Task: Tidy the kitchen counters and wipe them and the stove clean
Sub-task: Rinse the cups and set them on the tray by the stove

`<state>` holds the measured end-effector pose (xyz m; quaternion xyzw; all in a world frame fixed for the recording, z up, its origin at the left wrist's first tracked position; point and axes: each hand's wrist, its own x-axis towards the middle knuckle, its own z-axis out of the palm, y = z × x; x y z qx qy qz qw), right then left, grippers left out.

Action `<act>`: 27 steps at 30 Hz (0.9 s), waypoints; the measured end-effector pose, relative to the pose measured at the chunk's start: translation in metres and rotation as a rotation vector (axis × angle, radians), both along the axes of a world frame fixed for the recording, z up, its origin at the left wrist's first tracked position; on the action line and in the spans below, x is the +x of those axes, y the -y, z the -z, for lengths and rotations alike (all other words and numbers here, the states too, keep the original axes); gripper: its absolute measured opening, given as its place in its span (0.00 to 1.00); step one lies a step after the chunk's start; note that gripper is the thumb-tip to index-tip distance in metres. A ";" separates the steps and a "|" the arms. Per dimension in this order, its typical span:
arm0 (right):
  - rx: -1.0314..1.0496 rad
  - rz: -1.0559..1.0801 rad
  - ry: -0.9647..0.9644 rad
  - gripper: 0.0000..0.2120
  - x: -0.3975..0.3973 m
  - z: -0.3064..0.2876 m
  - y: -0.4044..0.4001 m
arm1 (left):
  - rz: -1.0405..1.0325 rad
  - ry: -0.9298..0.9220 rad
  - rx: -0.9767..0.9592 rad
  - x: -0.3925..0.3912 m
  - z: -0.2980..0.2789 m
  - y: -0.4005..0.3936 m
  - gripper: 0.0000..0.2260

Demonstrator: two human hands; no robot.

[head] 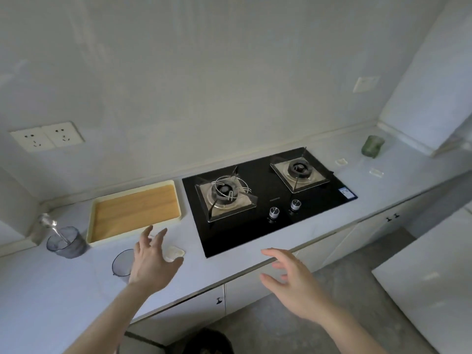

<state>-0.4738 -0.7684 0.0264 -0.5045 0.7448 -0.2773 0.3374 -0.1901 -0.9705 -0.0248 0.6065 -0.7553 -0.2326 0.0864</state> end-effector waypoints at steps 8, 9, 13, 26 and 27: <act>-0.072 0.098 0.054 0.22 -0.113 -0.006 -0.045 | 0.386 -0.250 -0.146 -0.162 -0.066 -0.076 0.28; -0.080 0.104 0.060 0.22 -0.130 -0.009 -0.051 | 0.411 -0.260 -0.151 -0.181 -0.070 -0.084 0.27; -0.090 0.118 0.051 0.21 -0.199 -0.015 -0.081 | 0.469 -0.300 -0.158 -0.257 -0.080 -0.114 0.27; -0.129 0.266 0.132 0.22 -0.373 -0.011 -0.125 | 0.601 -0.243 -0.104 -0.439 -0.085 -0.128 0.26; -0.132 0.281 0.142 0.22 -0.381 -0.009 -0.124 | 0.603 -0.239 -0.113 -0.449 -0.085 -0.123 0.26</act>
